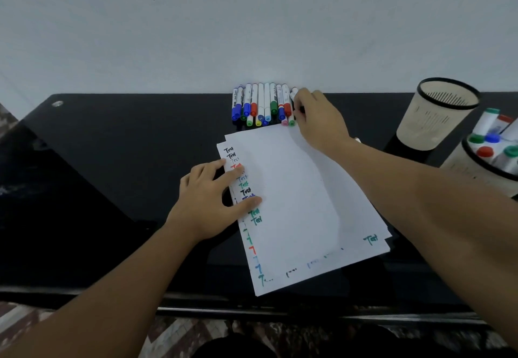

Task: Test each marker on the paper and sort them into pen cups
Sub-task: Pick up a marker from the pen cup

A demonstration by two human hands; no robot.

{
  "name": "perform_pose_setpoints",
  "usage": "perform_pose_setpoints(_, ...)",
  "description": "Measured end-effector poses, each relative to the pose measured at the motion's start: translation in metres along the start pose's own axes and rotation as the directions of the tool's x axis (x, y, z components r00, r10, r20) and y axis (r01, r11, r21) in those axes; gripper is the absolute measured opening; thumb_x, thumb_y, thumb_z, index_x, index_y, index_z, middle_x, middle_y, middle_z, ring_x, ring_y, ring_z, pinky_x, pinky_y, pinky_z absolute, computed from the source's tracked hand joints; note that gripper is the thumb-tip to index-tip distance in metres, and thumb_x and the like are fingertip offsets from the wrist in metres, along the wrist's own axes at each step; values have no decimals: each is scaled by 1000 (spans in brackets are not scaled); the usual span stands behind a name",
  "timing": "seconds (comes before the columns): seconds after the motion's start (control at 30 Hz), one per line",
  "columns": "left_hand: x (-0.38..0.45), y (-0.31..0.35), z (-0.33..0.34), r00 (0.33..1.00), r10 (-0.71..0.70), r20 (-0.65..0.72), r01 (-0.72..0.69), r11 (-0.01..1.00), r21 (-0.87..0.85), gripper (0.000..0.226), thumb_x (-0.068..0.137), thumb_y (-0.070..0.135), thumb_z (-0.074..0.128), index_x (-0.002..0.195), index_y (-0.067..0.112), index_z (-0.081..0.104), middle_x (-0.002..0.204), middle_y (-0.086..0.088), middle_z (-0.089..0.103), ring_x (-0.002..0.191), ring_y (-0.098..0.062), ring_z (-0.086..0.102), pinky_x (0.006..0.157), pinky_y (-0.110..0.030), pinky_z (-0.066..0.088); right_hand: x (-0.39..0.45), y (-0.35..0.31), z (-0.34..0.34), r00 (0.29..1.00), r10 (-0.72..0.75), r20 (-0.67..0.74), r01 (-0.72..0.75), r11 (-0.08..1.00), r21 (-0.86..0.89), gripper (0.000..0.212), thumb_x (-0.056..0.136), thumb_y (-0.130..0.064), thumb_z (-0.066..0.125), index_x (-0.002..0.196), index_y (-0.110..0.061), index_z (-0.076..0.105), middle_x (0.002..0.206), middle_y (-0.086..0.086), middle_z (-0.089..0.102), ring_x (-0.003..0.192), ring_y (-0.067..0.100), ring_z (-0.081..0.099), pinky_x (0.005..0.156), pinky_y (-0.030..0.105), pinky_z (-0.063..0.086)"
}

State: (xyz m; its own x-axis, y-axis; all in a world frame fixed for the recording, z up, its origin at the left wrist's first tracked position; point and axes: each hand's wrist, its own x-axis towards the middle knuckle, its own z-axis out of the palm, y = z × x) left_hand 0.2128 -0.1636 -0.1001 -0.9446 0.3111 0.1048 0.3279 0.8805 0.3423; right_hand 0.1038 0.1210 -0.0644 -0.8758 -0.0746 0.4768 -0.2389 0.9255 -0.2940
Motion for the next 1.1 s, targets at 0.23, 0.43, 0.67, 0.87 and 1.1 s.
perform_pose_setpoints(0.23, 0, -1, 1, 1000, -3, -3, 3, 1000, -1, 90, 75, 96, 33, 150, 47, 40, 159, 11, 29, 146, -13, 16, 121, -45, 12, -19, -20, -40, 974, -87, -208, 116, 984, 133, 22, 99, -12, 60, 120, -9, 61, 113, 9, 57, 84, 17, 58, 74, 33, 52)
perform_pose_setpoints(0.43, -1, 2, -1, 1000, 2, -19, -3, 999, -34, 91, 75, 95, 35, 150, 43, 42, 158, 9, 30, 146, -14, 17, 120, -45, 13, -60, -44, -66, 936, -222, -272, 258, 961, 102, 13, 104, -13, 57, 112, -4, 62, 116, 14, 55, 101, 24, 56, 84, 32, 53)
perform_pose_setpoints(0.67, -10, 4, -5, 996, 1, -90, -18, 982, -189, 88, 78, 85, 50, 149, 34, 47, 149, 8, 42, 138, -14, 32, 114, -43, 36, -103, -69, -72, 966, -219, 140, 201, 970, 134, 41, 112, -33, 37, 151, -22, 41, 107, 2, 62, 88, 19, 59, 67, 34, 44)
perform_pose_setpoints(0.87, -18, 16, -17, 995, -55, -79, 18, 914, -404, 59, 91, 57, 65, 144, 34, 52, 133, 15, 56, 120, -3, 51, 98, -28, 44, -128, -76, -63, 898, -99, 428, 49, 991, 126, 27, 111, -35, 32, 124, -18, 49, 103, 1, 57, 83, 19, 57, 76, 41, 49)
perform_pose_setpoints(1.1, -48, 21, -4, 983, 57, -175, -103, 959, -264, 51, 96, 57, 55, 138, 28, 58, 113, 18, 61, 106, -3, 53, 90, -26, 48, -141, -83, -58, 860, -163, 484, 188, 982, -4, 32, 110, -50, 25, 134, -36, 42, 94, -3, 61, 84, 20, 61, 70, 41, 53)
